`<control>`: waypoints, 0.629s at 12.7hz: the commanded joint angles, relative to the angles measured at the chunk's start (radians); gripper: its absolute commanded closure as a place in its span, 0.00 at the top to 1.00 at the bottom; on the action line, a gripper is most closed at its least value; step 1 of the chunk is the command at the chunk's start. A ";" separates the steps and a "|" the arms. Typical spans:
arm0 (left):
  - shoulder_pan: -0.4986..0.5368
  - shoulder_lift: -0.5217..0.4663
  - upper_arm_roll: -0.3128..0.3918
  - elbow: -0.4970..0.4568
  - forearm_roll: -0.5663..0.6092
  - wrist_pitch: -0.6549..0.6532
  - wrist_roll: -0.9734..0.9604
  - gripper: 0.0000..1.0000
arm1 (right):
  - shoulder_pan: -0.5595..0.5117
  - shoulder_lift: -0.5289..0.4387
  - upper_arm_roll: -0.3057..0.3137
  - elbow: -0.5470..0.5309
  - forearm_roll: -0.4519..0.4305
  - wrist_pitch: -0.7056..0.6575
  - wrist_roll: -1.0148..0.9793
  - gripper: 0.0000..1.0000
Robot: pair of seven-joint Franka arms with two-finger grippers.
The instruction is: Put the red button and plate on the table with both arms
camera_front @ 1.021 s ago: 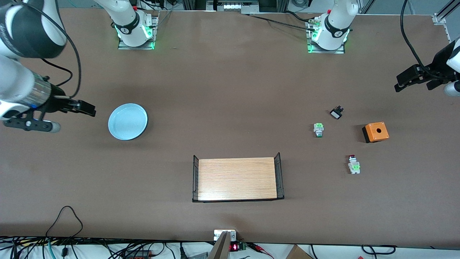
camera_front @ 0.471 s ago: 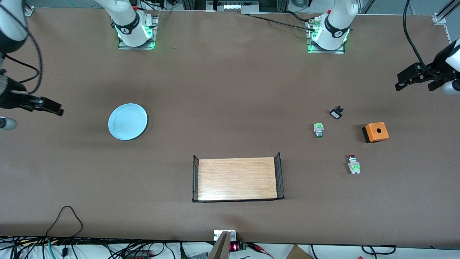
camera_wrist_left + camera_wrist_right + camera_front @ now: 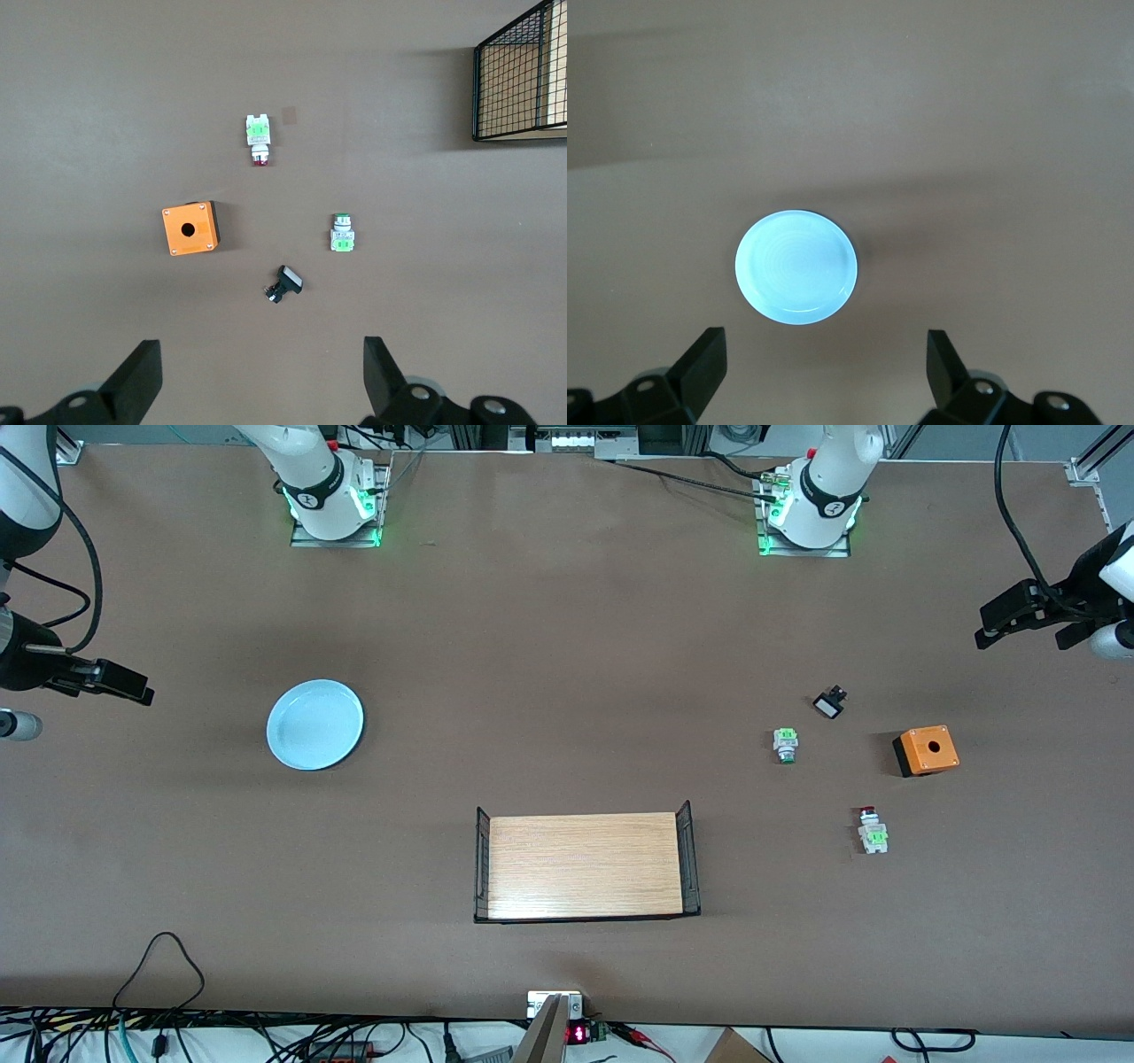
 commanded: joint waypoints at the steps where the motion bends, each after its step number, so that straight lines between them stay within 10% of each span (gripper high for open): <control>1: 0.006 0.007 -0.003 0.025 0.019 -0.021 0.021 1.00 | 0.000 -0.056 0.001 -0.057 -0.005 0.013 -0.046 1.00; 8: 0.008 0.009 0.001 0.020 0.021 -0.016 0.027 1.00 | -0.006 -0.050 0.001 -0.032 -0.010 -0.026 -0.078 1.00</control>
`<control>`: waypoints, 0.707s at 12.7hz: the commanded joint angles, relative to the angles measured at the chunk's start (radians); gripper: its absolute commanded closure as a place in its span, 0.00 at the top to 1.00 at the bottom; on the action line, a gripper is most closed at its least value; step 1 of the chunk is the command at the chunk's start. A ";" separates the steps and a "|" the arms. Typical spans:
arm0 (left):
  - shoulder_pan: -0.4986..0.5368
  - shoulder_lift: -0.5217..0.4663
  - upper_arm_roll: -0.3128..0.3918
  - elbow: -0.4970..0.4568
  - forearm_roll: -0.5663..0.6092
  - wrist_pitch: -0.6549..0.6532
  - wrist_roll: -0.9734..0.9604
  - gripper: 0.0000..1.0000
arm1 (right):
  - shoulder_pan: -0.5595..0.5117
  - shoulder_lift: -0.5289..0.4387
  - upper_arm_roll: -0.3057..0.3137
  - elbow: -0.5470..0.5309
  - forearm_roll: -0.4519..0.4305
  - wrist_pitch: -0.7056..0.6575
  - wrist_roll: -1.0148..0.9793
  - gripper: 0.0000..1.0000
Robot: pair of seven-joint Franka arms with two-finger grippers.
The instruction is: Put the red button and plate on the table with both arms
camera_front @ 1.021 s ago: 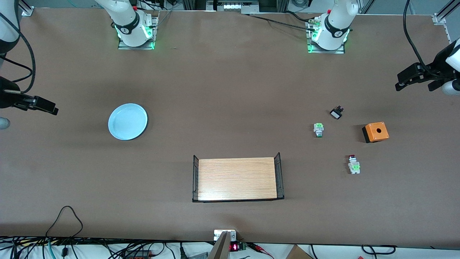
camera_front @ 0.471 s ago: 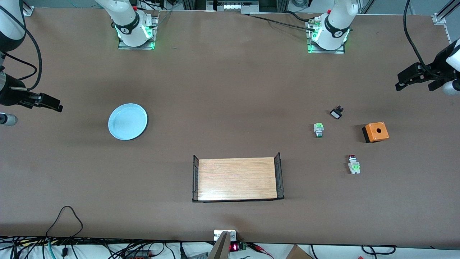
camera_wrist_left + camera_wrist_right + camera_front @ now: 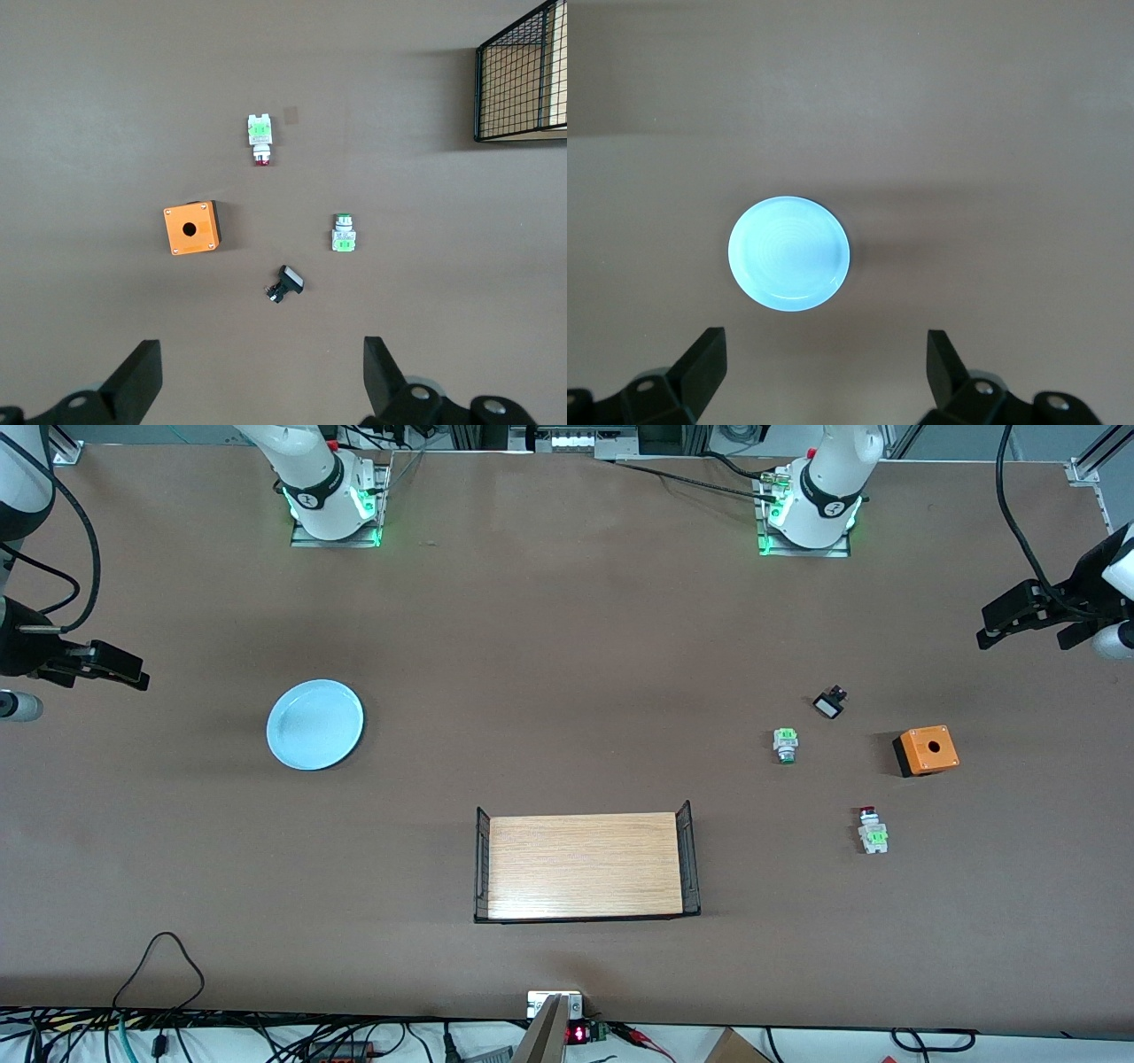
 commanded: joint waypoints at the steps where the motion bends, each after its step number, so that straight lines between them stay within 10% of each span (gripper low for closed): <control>1: 0.006 0.007 -0.002 0.020 0.021 -0.016 0.026 1.00 | -0.002 -0.016 0.003 0.003 0.000 -0.020 0.016 1.00; 9: 0.008 0.004 -0.002 0.022 0.021 -0.016 0.027 1.00 | -0.002 -0.042 0.003 0.027 0.000 -0.066 0.018 1.00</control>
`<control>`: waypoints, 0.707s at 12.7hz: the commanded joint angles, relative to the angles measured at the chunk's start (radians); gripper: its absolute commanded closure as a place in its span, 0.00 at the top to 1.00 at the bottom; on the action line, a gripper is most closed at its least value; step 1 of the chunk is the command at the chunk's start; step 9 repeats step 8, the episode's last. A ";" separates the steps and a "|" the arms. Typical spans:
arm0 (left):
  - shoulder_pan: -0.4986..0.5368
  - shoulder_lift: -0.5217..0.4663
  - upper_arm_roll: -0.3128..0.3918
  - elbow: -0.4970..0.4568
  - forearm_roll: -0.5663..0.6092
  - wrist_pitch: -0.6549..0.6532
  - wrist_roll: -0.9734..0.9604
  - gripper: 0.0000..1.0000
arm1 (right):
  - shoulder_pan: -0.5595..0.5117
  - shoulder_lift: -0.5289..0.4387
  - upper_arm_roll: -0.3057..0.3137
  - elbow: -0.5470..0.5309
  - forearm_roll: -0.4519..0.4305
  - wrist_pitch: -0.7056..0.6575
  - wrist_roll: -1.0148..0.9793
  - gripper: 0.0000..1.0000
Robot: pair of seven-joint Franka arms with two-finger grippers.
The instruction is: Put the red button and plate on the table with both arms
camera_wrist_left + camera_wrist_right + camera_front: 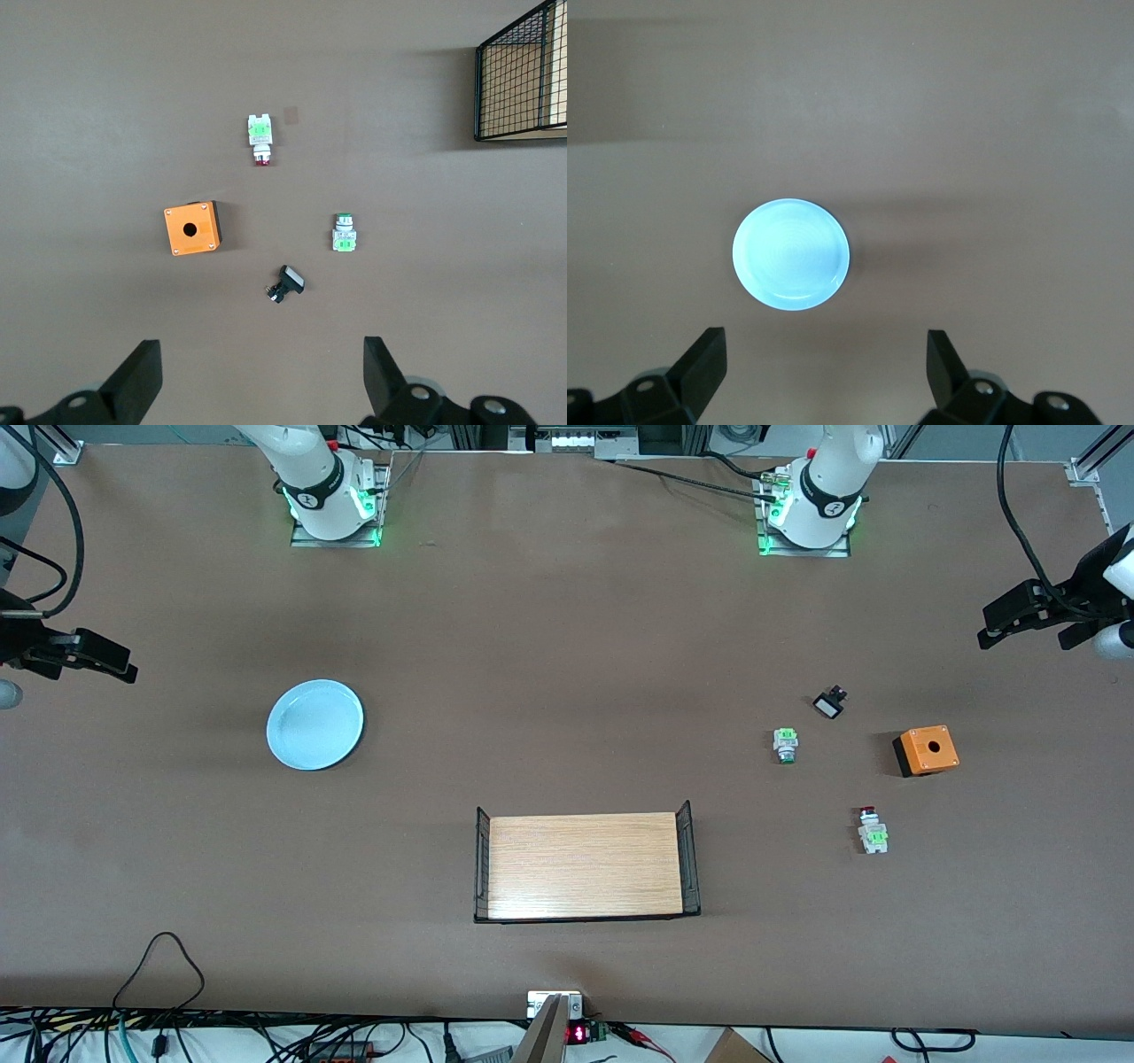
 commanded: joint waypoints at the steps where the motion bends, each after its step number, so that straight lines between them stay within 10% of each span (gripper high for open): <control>1: 0.008 0.004 -0.003 0.022 0.021 -0.016 0.022 1.00 | -0.001 -0.013 0.007 0.011 -0.002 -0.053 0.014 1.00; 9: 0.006 -0.021 -0.005 0.025 0.024 -0.015 0.022 1.00 | 0.000 -0.015 0.010 0.009 -0.002 -0.073 0.005 1.00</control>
